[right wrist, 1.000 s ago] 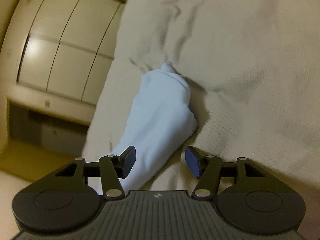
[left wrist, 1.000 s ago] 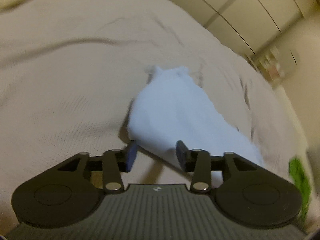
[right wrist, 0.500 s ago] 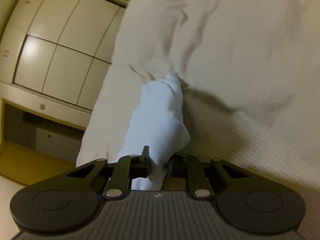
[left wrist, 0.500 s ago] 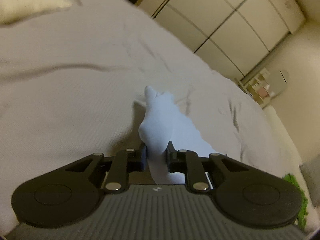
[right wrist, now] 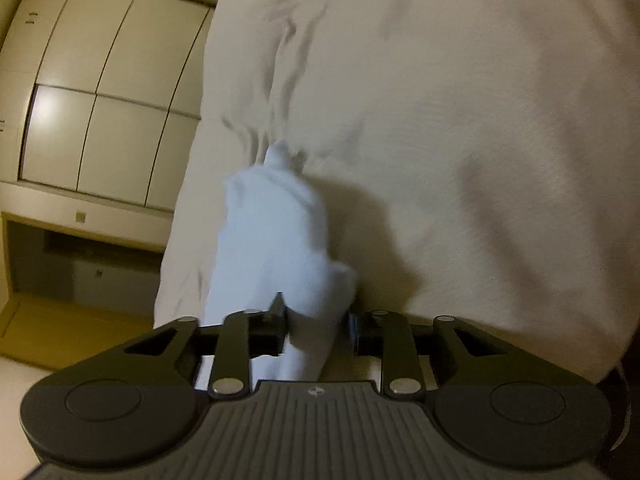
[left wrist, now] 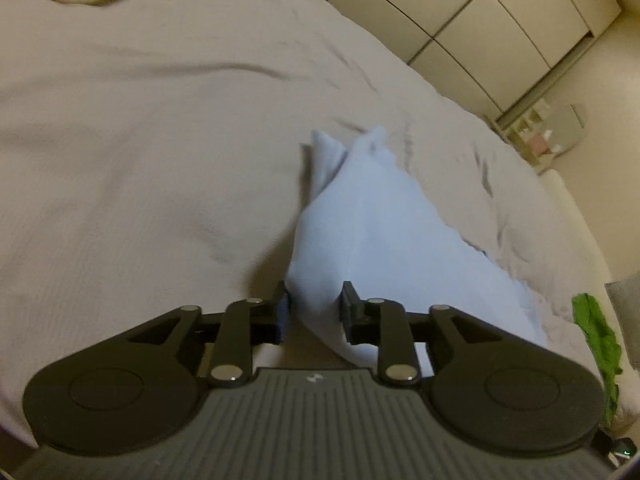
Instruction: Fold clothes
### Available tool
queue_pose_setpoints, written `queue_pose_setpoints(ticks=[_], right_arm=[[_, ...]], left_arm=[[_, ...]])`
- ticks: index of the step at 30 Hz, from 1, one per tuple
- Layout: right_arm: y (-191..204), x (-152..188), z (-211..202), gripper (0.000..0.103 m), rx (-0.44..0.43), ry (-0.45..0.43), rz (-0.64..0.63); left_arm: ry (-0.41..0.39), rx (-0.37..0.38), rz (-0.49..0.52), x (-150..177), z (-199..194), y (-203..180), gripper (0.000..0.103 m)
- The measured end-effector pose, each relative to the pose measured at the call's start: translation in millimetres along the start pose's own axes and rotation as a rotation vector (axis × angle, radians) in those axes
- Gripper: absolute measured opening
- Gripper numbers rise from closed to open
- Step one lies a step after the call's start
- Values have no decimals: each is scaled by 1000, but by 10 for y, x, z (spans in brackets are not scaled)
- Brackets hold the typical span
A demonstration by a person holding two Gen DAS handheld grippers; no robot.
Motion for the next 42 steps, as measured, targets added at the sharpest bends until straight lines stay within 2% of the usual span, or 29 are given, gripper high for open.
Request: queue_pose_setpoints(ticks=[3, 4, 5, 7, 8, 11, 15, 16, 17, 19, 24, 25, 31, 35, 42], right_arm=[[69, -83, -275, 43, 68, -109, -102], [109, -117, -391, 43, 98, -157, -142], [158, -140, -500, 43, 125, -201, -188], [327, -73, -622, 43, 155, -255, -335], [443, 26, -574, 43, 161, -259, -409], [509, 196, -418, 43, 206, -227, -499], [595, 420, -213, 42, 267, -182, -618], [616, 475, -163, 42, 282, -171, -648], [638, 531, -112, 43, 298, -160, -677], [684, 637, -31, 59, 324, -140, -734], [892, 822, -313, 83, 287, -178, -795], [928, 860, -364, 86, 281, -184, -806], [924, 1114, -594, 89, 289, -162, -839], [911, 1249, -767, 89, 288, -165, -866], [948, 1294, -983, 89, 238, -180, -863]], left_arm=[[-43, -190, 112, -135, -302, 103, 23], [-50, -218, 138, -168, -380, 108, 23], [-58, -231, 162, -201, -451, 89, 23], [-63, -204, 239, -217, -532, -84, 22], [-59, -187, 295, -199, -532, -221, 22], [10, -187, 443, -13, -292, -592, 23], [153, -279, 463, 171, 37, -763, 22], [148, -282, 469, 164, -14, -837, 22], [133, -272, 480, 142, -76, -936, 26], [107, -264, 507, 118, -222, -1096, 33], [54, -257, 571, 257, -560, -1371, 41], [54, -250, 576, 267, -597, -1375, 41], [52, -221, 603, 330, -716, -1436, 42], [33, -212, 613, 452, -946, -1462, 46], [6, -226, 629, 542, -1140, -1502, 49]])
Point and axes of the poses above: each gripper's, at about its wrist camera, not at the fingertips, and z roughly the way its jaws point, y to its left, x to its underside, the point moved 7 cm from there along z, roughly the way its jaws point, and after that the axes turned 13 degrees about z, right-handed, at the moved point
